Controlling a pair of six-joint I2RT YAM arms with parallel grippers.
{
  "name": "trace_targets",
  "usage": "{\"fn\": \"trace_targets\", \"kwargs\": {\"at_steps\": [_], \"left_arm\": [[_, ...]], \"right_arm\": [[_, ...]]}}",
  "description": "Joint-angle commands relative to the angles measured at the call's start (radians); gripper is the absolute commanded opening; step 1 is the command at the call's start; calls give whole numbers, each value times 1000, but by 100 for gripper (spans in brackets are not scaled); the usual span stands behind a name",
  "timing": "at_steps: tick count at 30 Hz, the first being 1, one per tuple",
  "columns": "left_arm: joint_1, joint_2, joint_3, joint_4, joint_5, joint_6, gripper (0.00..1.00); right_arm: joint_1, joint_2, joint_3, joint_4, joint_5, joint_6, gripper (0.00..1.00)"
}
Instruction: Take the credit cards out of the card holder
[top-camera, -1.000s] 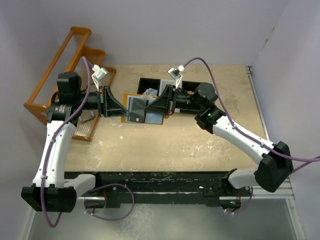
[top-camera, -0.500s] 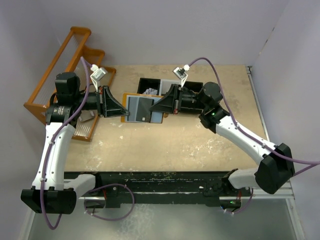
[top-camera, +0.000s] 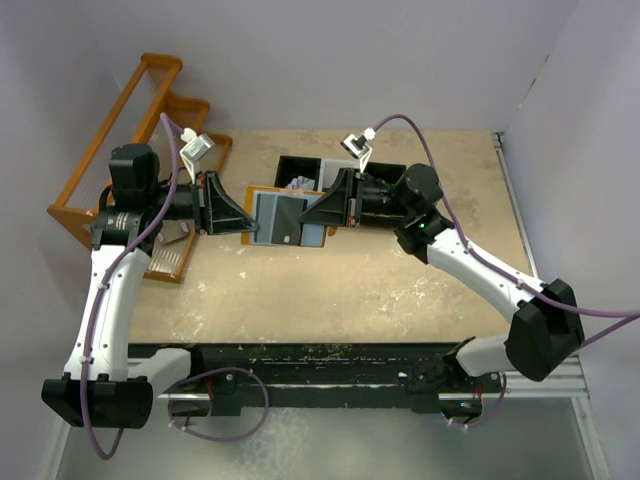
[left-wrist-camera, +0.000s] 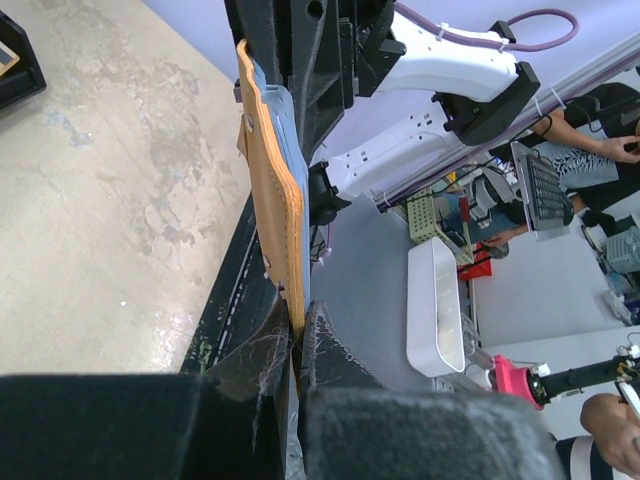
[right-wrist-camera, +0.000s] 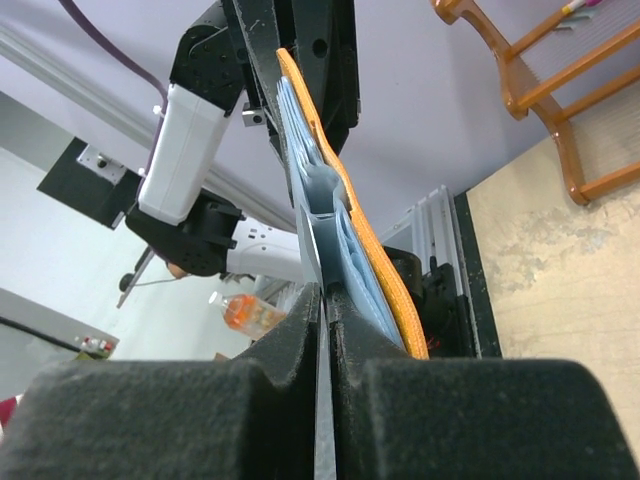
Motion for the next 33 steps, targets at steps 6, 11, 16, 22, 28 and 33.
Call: {"fn": "trace_targets", "kwargs": {"at_steps": [6,11,16,22,28,33], "left_arm": [[3,-40,9,138,71,-67,0],[3,-43,6,141,74,-71,0],[3,-51,2,154,76,-80,0],[4,-50,3,172,68,-101,0],[5,-24,-27,195,25,-124,0],[5,-13,-107,438,42,-304,0]], "right_arm": [[-3,25,-16,186,-30,141,5],[-6,18,-40,269,-30,186,8],[-8,16,-36,288,-18,209,10],[-10,14,-39,300,-16,221,11],[-11,52,-31,292,18,234,11],[-15,94,-13,314,15,266,8]]}}
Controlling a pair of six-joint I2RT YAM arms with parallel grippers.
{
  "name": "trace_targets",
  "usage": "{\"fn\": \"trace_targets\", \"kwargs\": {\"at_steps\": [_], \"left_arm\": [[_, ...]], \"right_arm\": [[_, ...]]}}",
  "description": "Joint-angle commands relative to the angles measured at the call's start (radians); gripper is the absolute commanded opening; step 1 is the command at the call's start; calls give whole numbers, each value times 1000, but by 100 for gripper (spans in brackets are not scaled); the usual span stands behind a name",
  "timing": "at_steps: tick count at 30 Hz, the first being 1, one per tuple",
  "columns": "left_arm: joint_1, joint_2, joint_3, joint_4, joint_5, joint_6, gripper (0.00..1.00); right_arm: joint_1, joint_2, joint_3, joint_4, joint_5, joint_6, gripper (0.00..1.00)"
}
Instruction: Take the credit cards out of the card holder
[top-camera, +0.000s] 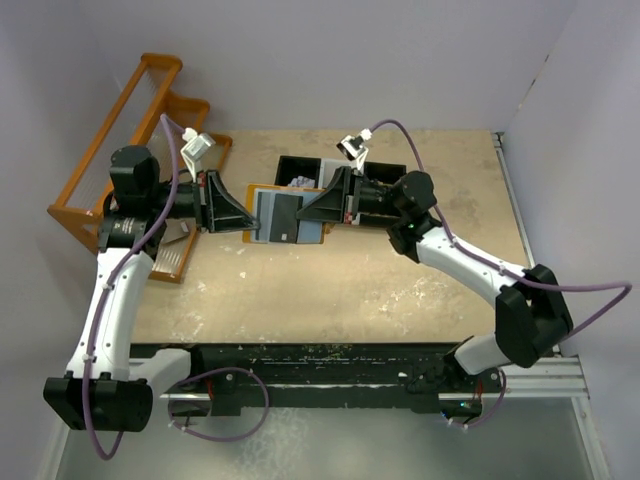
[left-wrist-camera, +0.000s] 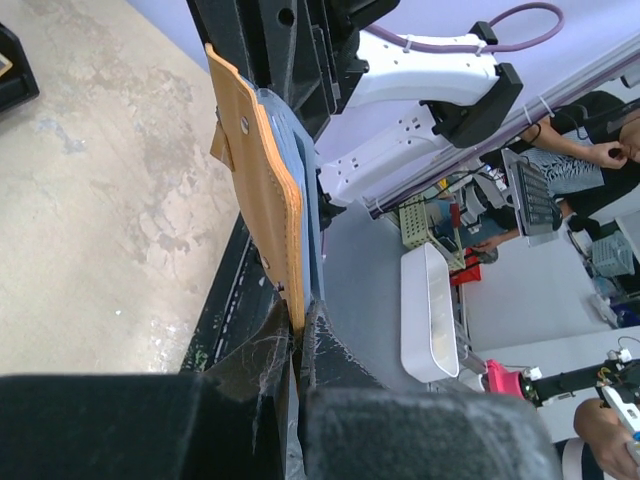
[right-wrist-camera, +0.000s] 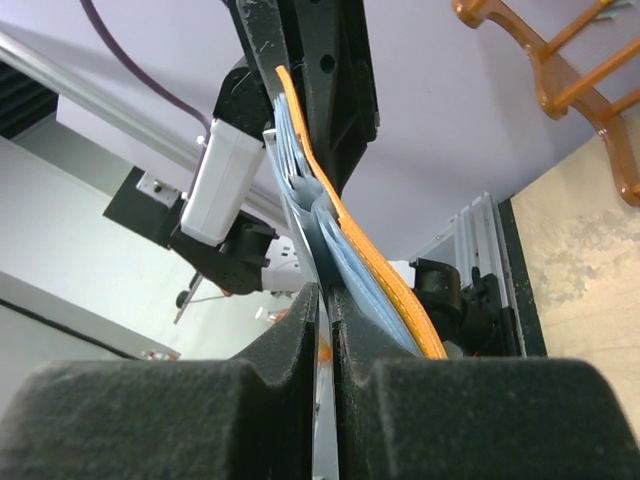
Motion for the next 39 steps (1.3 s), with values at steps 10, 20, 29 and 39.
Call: {"fn": "trace_targets", "kwargs": {"at_steps": [10,20,29,39], "left_arm": [[25,44,-60,245,24,-133,0],[57,50,-45,245,54,-134,0],[71,39,-30,180,70,-79,0],[90,50,24,88,71,10,0]], "right_arm": [[-47,11,-31,110,-6,74,0],[-116,-40,-88,104,-30,78,0],[-164,-39,-66,82,-73,79,0],[-331,-106,15,-490,-106,-303,0]]}}
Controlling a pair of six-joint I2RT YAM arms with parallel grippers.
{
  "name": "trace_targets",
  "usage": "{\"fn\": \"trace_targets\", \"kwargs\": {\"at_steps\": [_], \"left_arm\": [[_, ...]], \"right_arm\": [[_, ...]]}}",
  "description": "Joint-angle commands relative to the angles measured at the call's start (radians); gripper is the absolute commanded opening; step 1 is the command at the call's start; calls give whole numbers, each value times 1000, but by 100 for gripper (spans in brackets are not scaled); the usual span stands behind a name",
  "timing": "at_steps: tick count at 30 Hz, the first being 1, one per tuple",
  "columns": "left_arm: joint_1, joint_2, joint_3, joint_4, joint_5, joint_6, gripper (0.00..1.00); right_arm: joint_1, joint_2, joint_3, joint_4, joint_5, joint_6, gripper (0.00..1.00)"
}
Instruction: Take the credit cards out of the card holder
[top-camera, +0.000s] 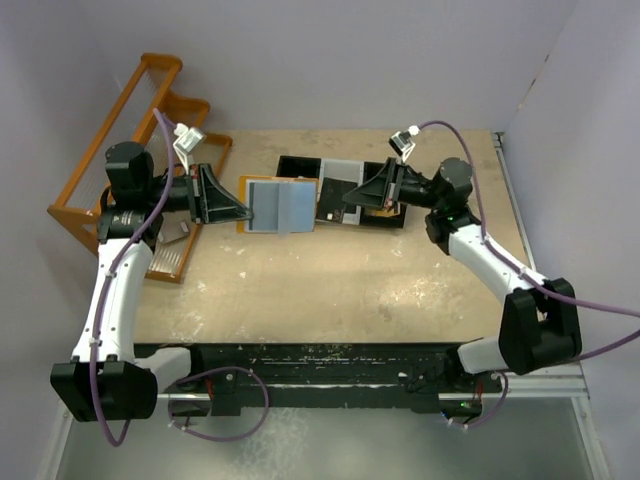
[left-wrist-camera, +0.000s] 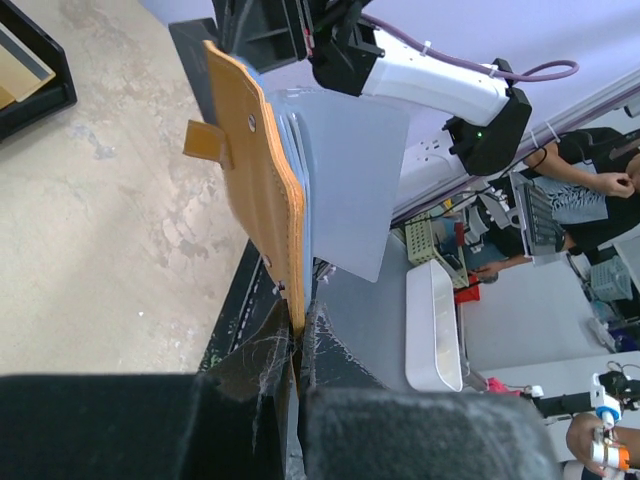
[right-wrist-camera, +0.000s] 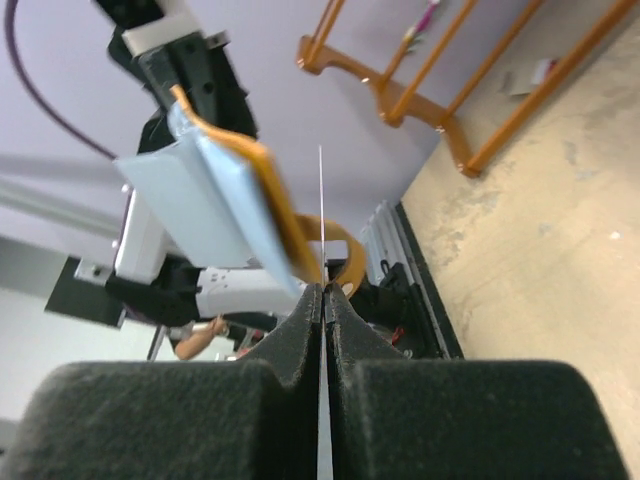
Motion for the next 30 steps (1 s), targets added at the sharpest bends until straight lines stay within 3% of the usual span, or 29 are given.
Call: {"fn": "trace_targets", "kwargs": {"at_steps": [1,5,13,27,30], "left_arm": [[14,-5,80,-48,34,90,0],[15,0,108,-94,31,128,0],[17,-26,137,-123,35,138,0],[17,-48,166,-186,18,179,0],[17,-44,205,-336,-38,305,0]], "right_arm": [[-41,-63,143,-440,49,-336,0],[-45,-1,279,-766,228,-554,0],[-45,273,544,-1022,530,-777,0],[10,632,792,-1066,751,-823,0],[20,664,793,-1048,760,-827,0]]}}
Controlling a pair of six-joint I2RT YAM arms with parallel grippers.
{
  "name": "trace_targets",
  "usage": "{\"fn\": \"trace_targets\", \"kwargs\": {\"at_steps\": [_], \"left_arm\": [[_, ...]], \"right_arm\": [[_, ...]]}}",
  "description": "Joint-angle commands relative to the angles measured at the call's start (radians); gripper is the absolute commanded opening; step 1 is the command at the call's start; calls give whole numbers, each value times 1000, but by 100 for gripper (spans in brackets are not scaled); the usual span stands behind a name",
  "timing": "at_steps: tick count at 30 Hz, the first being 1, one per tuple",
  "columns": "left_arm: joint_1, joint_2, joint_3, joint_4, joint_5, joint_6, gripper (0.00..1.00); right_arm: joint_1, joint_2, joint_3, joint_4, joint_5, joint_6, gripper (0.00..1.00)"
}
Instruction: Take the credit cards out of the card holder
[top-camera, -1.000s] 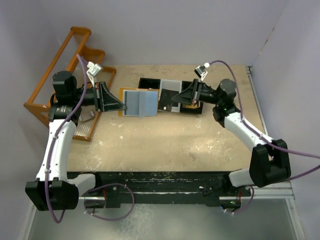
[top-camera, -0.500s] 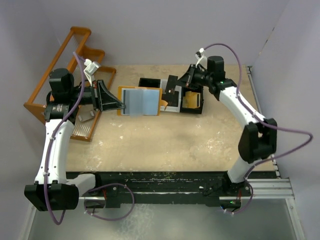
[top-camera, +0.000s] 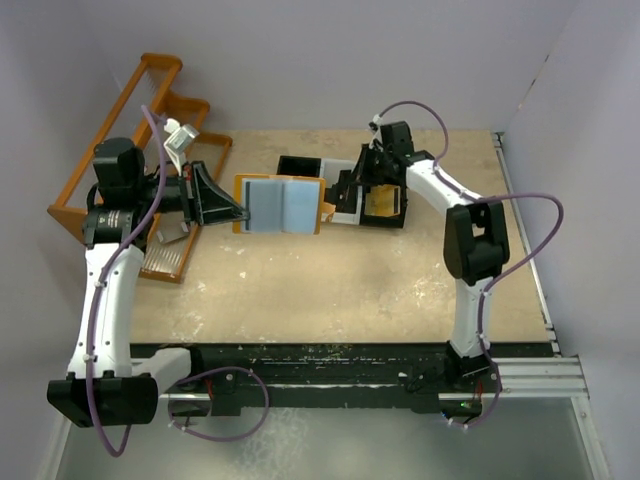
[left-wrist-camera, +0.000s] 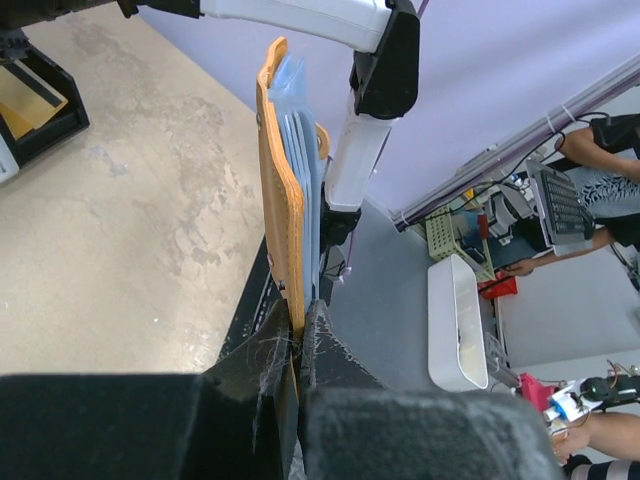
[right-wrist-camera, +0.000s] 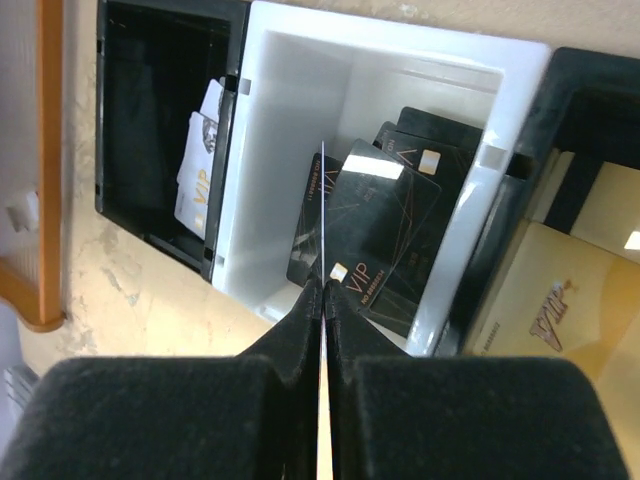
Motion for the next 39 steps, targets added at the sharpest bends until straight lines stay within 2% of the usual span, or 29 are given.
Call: {"fn": "trace_targets", "kwargs": {"at_steps": [1,3,5,10,13,20,25,27,30,35,39], "left_arm": [[9,-11,105,-200,-69,216,0],[9,12,162,-358,-191,364,0],[9,25,191,-432,-352,450,0],[8,19,178,-478,-623,565,0],[9,26,178,-501,-683,599,0],[9,23,179,-501,-776,632,0],[6,10,176,-507,-847,666,0],[6,7,184,-524,-840,689,0],[5,18,191,-571,-737,708,0],[5,57,201,-677,-403,767,0],[5,77,198,-681,-247,750,0]], "right_arm": [[29,17,47,15,58,-33,0],[41,32,58,25,63,-34,0],[54,51,80,17,67,-35,0],[77,80,109,-11,99,-38,0],[79,63,94,-11,128,-45,2],[81,-35,44,-11,200,-52,44],[84,-141,36,-16,223,-49,57],[93,-192,30,-5,212,-47,63],[117,-273,15,39,155,-47,75],[166,-423,-51,164,-81,-25,98],[264,-553,-147,283,-191,-8,100]]}}
